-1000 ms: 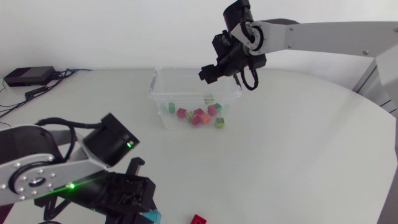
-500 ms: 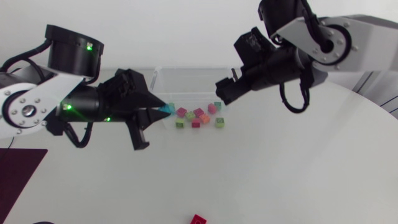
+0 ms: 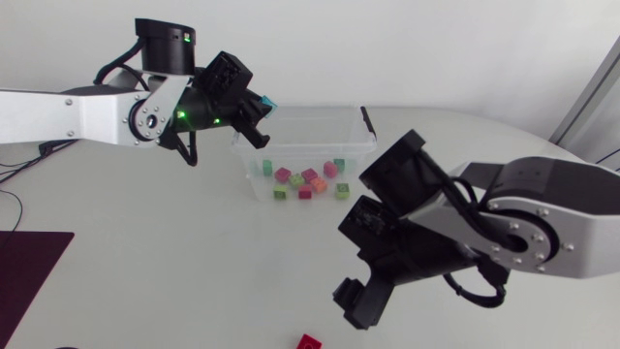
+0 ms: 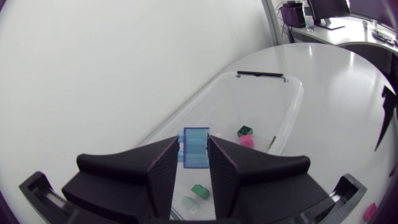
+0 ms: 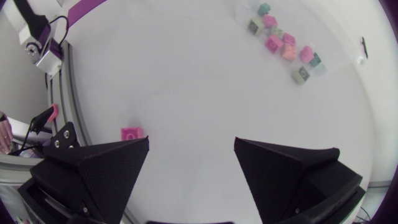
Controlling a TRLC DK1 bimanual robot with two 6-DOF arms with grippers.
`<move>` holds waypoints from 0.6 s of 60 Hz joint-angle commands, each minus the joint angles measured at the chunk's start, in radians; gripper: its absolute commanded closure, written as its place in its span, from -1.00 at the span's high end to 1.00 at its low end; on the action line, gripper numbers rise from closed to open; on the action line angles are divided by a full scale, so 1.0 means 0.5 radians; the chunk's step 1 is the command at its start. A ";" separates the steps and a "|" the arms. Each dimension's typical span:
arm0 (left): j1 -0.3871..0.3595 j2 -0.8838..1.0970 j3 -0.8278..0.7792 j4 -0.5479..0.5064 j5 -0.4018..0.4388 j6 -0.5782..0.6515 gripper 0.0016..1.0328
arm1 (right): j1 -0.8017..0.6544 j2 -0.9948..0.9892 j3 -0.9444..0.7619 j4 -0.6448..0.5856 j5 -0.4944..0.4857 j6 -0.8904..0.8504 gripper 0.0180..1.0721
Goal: Pick up the duplo bricks and place them in the container
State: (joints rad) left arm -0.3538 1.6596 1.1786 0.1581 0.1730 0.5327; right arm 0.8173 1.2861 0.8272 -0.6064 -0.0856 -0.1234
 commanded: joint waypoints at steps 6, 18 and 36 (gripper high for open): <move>0.048 0.326 0.312 0.034 -0.076 -0.133 -0.95 | 0.240 0.192 0.011 -0.082 -0.016 0.103 0.84; 0.063 0.614 0.560 -0.034 -0.113 -0.194 -0.74 | 0.369 0.459 0.088 -0.122 -0.016 0.109 0.84; 0.100 0.553 0.551 -0.148 -0.147 -0.219 0.91 | 0.504 0.723 0.232 -0.131 -0.016 0.109 0.84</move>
State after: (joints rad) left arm -0.3256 1.9869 1.4506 0.0998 0.1024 0.4442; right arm 1.0538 1.6108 0.9173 -0.6552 -0.0860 -0.0895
